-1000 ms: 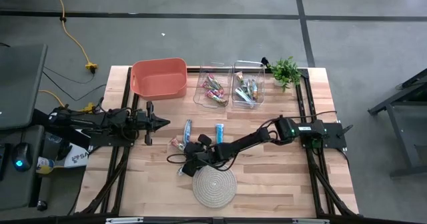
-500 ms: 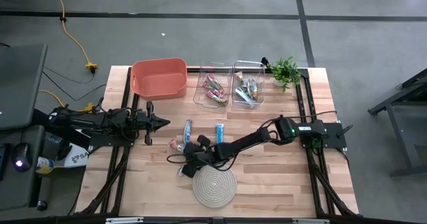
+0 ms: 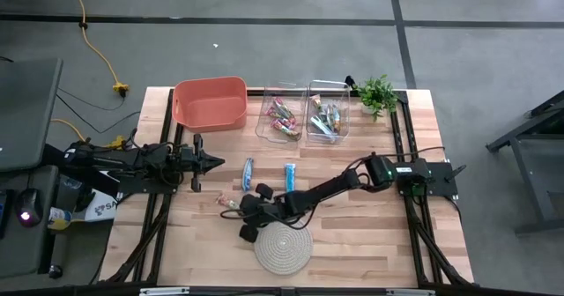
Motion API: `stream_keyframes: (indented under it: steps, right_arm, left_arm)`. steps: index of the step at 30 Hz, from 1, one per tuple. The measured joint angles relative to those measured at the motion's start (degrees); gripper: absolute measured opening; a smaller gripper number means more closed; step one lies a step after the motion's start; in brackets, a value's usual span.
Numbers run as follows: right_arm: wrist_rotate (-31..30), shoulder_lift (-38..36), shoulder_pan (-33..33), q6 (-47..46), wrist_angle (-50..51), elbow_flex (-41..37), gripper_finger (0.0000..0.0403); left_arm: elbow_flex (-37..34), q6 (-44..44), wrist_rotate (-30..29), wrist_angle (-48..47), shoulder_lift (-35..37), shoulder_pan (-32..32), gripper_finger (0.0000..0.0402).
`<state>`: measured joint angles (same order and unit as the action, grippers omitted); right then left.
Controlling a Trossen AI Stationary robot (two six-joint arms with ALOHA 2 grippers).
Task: Pick and place Granola Bars by type
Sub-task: Put the red granola bar into the left transparent bin
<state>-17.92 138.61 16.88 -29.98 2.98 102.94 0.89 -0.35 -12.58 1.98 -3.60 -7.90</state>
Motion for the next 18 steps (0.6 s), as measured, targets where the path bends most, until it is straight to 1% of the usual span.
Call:
stream_keyframes:
  steps: [4, 9, 12, 18]
  right_arm:
    - [2.4, 0.0, 0.5, 1.5, -4.9, 0.0, 0.0086]
    - [2.8, -0.2, 1.3, 2.0, -9.5, 0.1, 0.0086]
    - [4.7, -0.2, 1.7, 3.0, -14.1, 0.1, 0.0086]
    - [4.4, -0.6, 2.5, 5.3, -20.8, 0.1, 0.0086]
  left_arm:
    - [0.0, 0.0, 0.0, 0.0, 0.0, 0.0, 0.0000]
    - [0.0, 0.0, 0.0, 0.0, 0.0, 0.0, 0.0000]
    - [0.0, 0.0, 0.0, 0.0, 0.0, 0.0, 0.0000]
    - [0.0, 0.0, 0.0, 0.0, 0.0, 0.0, 0.0000]
